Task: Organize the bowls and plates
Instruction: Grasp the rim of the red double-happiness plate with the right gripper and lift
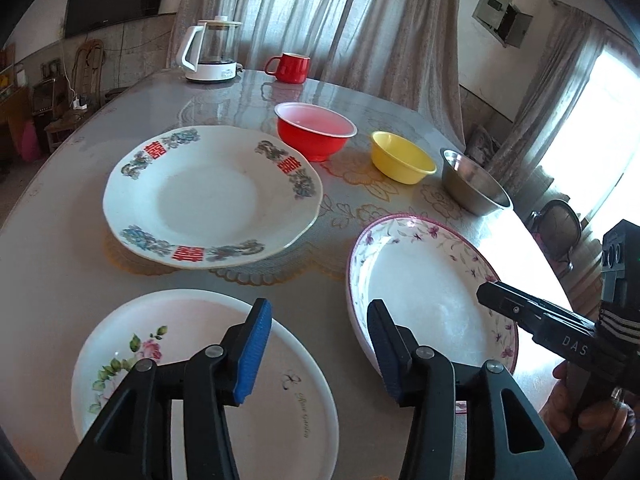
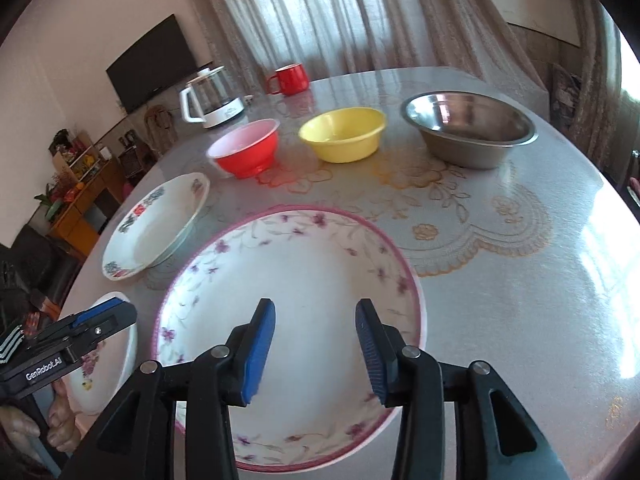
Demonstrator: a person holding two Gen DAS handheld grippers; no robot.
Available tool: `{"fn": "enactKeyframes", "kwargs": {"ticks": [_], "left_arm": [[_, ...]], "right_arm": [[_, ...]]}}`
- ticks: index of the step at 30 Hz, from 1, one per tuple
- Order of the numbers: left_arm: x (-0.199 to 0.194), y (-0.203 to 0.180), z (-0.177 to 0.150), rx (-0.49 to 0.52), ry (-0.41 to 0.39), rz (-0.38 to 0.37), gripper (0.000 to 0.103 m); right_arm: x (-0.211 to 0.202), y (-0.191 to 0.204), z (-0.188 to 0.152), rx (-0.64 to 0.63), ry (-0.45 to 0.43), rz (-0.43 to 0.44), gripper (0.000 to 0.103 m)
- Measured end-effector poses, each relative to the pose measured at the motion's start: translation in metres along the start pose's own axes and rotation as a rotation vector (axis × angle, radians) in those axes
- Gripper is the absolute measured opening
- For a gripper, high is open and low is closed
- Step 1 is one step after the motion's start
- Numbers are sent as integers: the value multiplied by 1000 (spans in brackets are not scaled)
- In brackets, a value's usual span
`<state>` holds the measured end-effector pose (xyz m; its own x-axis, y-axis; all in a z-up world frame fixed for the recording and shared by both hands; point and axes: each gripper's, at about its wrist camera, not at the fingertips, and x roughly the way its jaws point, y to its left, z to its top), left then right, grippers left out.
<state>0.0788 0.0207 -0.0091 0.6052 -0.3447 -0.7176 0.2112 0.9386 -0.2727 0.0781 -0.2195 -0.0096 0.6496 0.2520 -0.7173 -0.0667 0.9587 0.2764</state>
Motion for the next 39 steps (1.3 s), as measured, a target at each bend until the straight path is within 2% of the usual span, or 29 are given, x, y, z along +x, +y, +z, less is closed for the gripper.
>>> {"fn": "enactKeyframes", "kwargs": {"ticks": [2,3,4,6,10,12,14,17,19,24,28,32,36,39], "left_arm": [[-3,10,3,-21,-5,-1,56],[-3,15,4,-38,-5,1,58],[-4,21,5,-53,-5,9,63],[-6,34,7,-78,-8,11,64],[-14,59,14,-116,-36,32,65],[-17,73,19,-132,-53,48,72],[-19,88,25,-162,-62,63,73],[-17,110,35,-189,-54,73,73],[-16,122,41,-208,-62,81,73],[-5,148,55,-243,-43,103,73],[4,169,64,-298,-35,73,71],[7,178,73,-301,-60,56,71],[18,183,81,-309,-47,17,71],[27,180,88,-275,-38,20,66]], "right_arm": [[8,13,3,-16,16,75,53],[11,20,5,-18,21,117,61],[15,26,7,-17,27,166,65],[25,37,12,-6,48,251,66],[50,51,22,61,99,403,79],[62,56,29,93,123,460,79],[74,61,36,123,143,498,79],[89,66,48,146,164,507,78],[100,68,57,178,190,524,62],[118,69,75,182,182,465,62],[129,74,86,160,193,423,44],[136,76,90,164,205,417,44],[147,75,93,189,224,385,44],[151,72,96,204,227,378,44]]}}
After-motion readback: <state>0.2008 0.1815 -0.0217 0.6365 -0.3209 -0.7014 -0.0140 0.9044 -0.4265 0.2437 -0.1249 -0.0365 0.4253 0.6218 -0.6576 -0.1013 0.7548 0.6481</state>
